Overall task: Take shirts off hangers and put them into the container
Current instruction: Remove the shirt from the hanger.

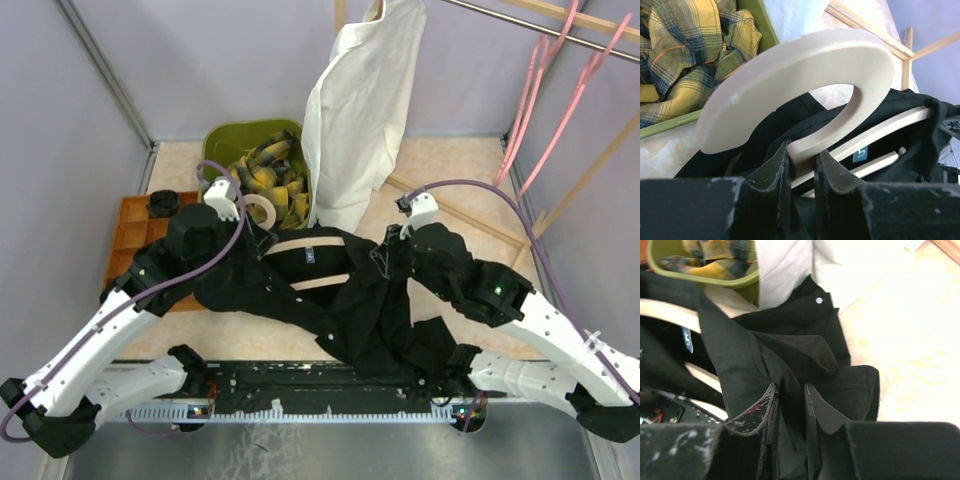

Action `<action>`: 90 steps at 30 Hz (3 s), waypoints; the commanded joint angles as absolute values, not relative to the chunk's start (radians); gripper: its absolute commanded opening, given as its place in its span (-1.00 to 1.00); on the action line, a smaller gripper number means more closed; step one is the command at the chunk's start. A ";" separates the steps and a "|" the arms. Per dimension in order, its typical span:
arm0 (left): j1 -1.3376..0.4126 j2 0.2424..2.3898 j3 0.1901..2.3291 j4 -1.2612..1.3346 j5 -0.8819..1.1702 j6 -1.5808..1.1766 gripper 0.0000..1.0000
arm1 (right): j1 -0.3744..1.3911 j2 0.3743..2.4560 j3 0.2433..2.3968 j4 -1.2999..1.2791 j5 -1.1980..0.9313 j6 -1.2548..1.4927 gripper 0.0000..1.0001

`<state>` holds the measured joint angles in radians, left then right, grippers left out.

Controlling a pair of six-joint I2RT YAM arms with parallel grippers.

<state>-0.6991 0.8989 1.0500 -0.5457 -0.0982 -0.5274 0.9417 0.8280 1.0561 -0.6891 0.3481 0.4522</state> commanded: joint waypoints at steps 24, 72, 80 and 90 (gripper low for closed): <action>-0.681 0.888 1.094 -0.579 -0.152 -0.517 -1.00 | 0.911 0.889 1.156 -0.565 0.004 0.461 0.45; -0.681 0.783 1.048 -0.523 -0.150 -0.484 -1.00 | 0.759 0.578 0.965 -0.464 0.085 0.350 0.26; -0.681 0.775 1.041 -0.488 -0.088 -0.445 -1.00 | 0.759 0.616 0.966 -0.438 -0.075 0.297 0.46; -0.681 0.780 1.042 -0.475 -0.022 -0.427 -1.00 | 0.759 0.738 0.983 -0.476 -0.208 0.292 0.33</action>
